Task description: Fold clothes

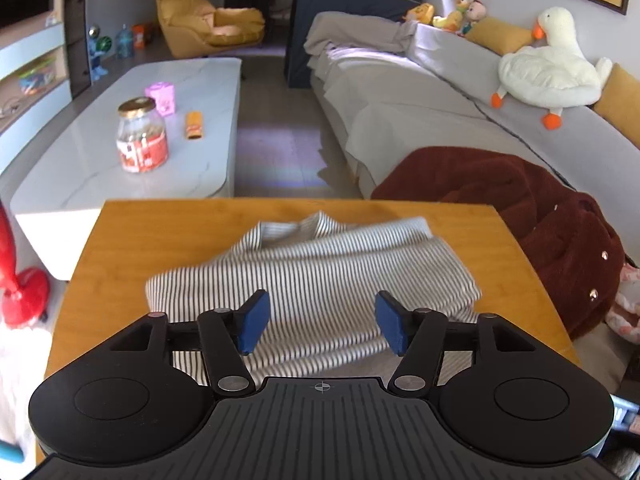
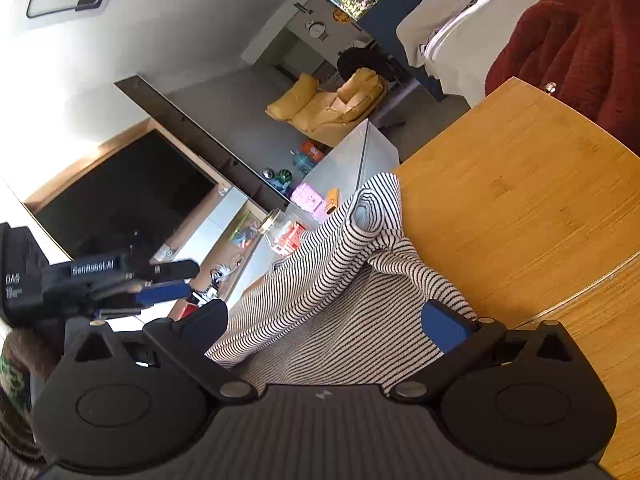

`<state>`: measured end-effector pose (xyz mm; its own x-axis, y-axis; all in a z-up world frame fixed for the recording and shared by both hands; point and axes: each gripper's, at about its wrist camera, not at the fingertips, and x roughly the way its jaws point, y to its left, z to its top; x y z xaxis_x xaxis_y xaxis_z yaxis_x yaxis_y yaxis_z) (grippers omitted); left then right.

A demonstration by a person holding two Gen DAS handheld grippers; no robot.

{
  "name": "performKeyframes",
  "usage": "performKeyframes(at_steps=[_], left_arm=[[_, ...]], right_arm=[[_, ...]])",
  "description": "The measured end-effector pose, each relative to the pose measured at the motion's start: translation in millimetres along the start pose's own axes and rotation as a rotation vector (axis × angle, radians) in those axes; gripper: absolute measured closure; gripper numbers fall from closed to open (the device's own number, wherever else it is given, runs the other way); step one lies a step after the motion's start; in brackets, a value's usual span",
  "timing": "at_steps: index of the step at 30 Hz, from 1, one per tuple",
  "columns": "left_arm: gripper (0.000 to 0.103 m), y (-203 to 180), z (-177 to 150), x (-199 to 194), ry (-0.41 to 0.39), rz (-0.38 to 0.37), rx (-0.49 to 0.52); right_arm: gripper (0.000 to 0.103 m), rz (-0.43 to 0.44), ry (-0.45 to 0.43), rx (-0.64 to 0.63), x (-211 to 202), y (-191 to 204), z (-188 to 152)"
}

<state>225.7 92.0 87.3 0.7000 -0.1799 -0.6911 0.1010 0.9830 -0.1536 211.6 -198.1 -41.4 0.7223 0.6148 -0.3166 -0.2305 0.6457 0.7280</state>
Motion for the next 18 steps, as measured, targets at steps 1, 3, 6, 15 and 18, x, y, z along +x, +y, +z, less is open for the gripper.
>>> performKeyframes(at_steps=[1,3,6,15,18], left_arm=[[0.014,2.2,-15.3,-3.1,-0.016,-0.010,-0.010],[0.008,4.3,-44.3,-7.8,-0.040,-0.046,-0.027],[0.006,3.9,-77.7,-6.3,-0.070,-0.113,-0.052],[0.000,16.4,-123.6,8.7,-0.146,-0.110,-0.078],[0.000,23.6,-124.8,9.4,-0.148,-0.139,-0.113]], right_arm=[[0.000,-0.008,0.022,-0.015,2.3,1.8,0.6],[0.000,-0.009,0.078,-0.050,8.7,5.8,1.9],[0.000,0.024,0.151,-0.081,16.5,9.2,5.1],[0.042,-0.183,0.023,-0.414,20.3,62.6,42.9],[0.045,-0.270,0.006,-0.484,48.7,73.2,65.5]])
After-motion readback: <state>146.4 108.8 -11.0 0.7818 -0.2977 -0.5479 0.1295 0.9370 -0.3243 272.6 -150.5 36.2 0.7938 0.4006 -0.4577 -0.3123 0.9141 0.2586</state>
